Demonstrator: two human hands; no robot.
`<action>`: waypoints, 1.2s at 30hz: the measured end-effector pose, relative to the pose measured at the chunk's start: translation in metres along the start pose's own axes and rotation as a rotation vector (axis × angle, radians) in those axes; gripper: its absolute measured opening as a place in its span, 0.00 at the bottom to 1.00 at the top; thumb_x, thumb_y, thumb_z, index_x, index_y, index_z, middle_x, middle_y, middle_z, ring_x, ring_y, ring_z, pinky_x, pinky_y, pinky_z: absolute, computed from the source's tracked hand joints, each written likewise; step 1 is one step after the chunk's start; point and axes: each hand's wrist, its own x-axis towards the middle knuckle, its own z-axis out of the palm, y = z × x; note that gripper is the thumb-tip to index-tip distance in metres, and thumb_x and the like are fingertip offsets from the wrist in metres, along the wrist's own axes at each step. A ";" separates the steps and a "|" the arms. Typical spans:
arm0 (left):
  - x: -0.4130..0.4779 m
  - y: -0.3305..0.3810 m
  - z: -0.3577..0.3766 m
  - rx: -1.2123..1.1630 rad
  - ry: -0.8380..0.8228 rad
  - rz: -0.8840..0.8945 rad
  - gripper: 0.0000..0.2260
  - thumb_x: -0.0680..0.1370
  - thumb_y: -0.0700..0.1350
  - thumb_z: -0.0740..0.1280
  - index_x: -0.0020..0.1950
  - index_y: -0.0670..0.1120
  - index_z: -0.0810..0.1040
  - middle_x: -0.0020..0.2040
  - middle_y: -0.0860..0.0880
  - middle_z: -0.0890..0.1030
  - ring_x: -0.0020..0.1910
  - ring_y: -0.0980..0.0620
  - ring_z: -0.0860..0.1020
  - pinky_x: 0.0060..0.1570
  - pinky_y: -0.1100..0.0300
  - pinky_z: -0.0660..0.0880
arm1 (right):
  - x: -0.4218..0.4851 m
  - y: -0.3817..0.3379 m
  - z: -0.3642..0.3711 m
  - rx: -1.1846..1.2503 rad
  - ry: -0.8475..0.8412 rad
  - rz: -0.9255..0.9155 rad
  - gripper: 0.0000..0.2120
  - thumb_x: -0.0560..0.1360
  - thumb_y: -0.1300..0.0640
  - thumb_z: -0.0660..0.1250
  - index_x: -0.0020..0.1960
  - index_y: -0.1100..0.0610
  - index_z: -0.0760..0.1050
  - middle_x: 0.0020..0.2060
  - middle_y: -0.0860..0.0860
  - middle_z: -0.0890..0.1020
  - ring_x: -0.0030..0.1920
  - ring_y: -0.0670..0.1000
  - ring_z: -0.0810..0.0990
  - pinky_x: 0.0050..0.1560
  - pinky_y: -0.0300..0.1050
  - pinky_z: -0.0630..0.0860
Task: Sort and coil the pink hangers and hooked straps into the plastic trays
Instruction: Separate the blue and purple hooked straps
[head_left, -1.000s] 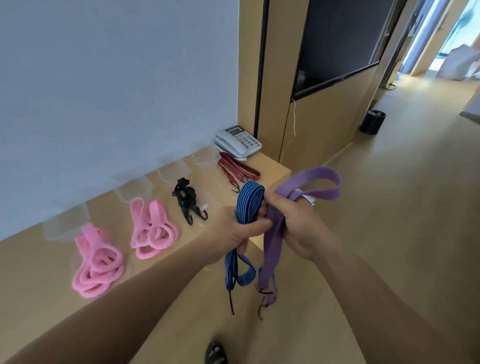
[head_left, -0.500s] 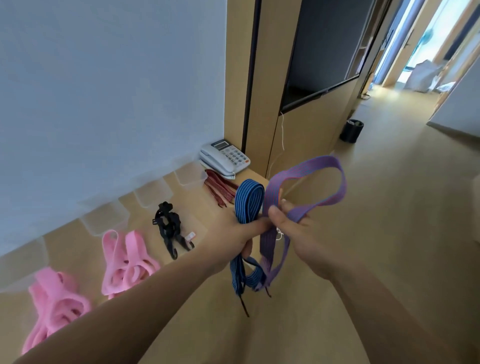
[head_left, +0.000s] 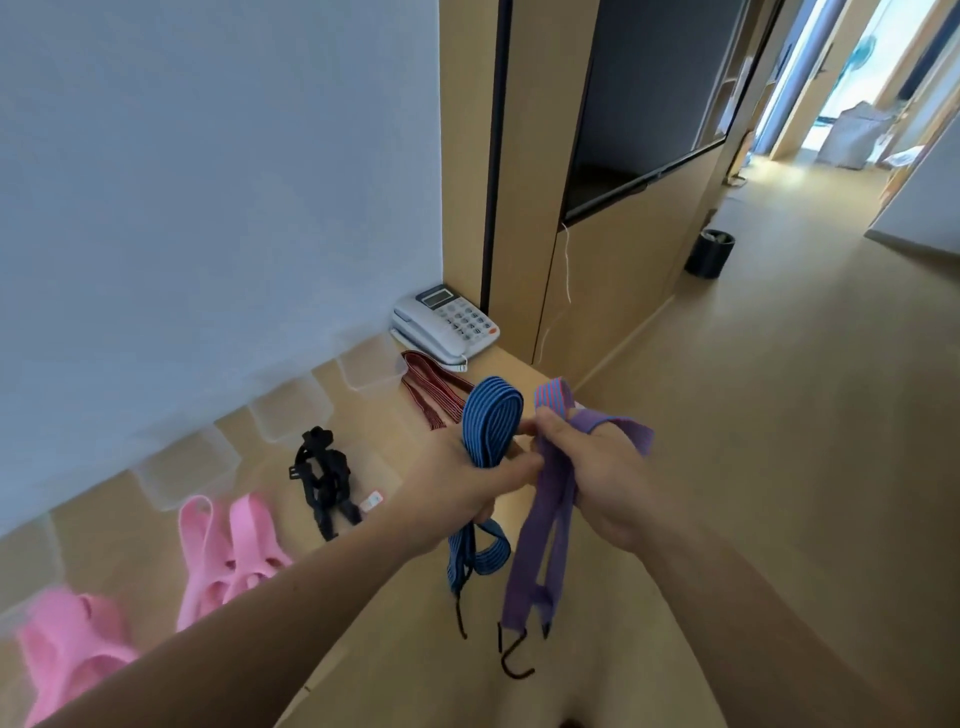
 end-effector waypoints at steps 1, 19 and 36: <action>0.004 -0.001 0.003 0.038 0.046 0.007 0.14 0.70 0.54 0.76 0.50 0.49 0.81 0.33 0.47 0.80 0.22 0.54 0.72 0.24 0.62 0.69 | 0.006 -0.003 -0.002 0.046 0.029 0.019 0.12 0.81 0.55 0.62 0.44 0.62 0.76 0.36 0.58 0.77 0.35 0.53 0.77 0.39 0.48 0.76; 0.067 0.021 0.060 0.236 0.306 -0.050 0.11 0.81 0.43 0.65 0.40 0.43 0.81 0.32 0.53 0.82 0.22 0.58 0.73 0.25 0.66 0.70 | 0.090 -0.041 -0.113 -0.484 -0.233 0.223 0.36 0.74 0.28 0.55 0.40 0.61 0.82 0.36 0.54 0.86 0.35 0.52 0.83 0.40 0.47 0.73; 0.097 0.043 0.077 0.007 0.488 0.005 0.20 0.77 0.49 0.67 0.41 0.31 0.75 0.26 0.39 0.73 0.24 0.45 0.71 0.29 0.56 0.71 | 0.092 0.026 -0.102 -0.142 -0.669 -0.360 0.14 0.74 0.44 0.68 0.59 0.41 0.72 0.46 0.45 0.80 0.45 0.44 0.79 0.44 0.35 0.75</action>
